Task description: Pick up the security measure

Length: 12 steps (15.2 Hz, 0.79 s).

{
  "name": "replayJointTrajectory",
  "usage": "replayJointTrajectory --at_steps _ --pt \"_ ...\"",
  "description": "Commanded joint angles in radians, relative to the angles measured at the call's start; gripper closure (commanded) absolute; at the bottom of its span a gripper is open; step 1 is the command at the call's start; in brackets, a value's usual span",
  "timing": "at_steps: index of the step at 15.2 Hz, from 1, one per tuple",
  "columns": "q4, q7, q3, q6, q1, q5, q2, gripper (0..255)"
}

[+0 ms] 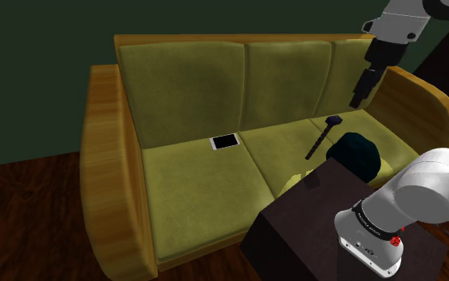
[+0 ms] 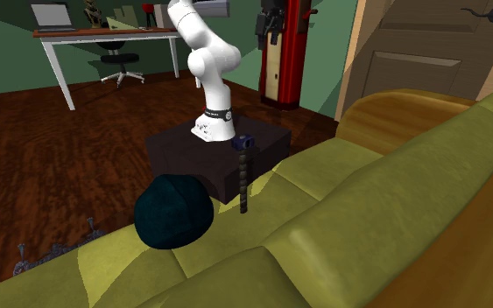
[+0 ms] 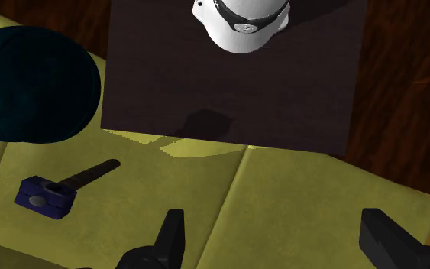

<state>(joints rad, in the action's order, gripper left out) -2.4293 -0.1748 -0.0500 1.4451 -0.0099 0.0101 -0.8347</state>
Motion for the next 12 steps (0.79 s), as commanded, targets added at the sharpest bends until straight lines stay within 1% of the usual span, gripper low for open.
replayJointTrajectory --at_steps 1,7,12 --pt "0.0 0.0 0.0 0.0 0.0 0.0 0.0 0" --pt "-0.098 -0.081 -0.067 0.168 -0.039 -0.112 0.066 0" --pt "-0.147 -0.138 -0.127 0.323 -0.076 -0.203 0.16 0"
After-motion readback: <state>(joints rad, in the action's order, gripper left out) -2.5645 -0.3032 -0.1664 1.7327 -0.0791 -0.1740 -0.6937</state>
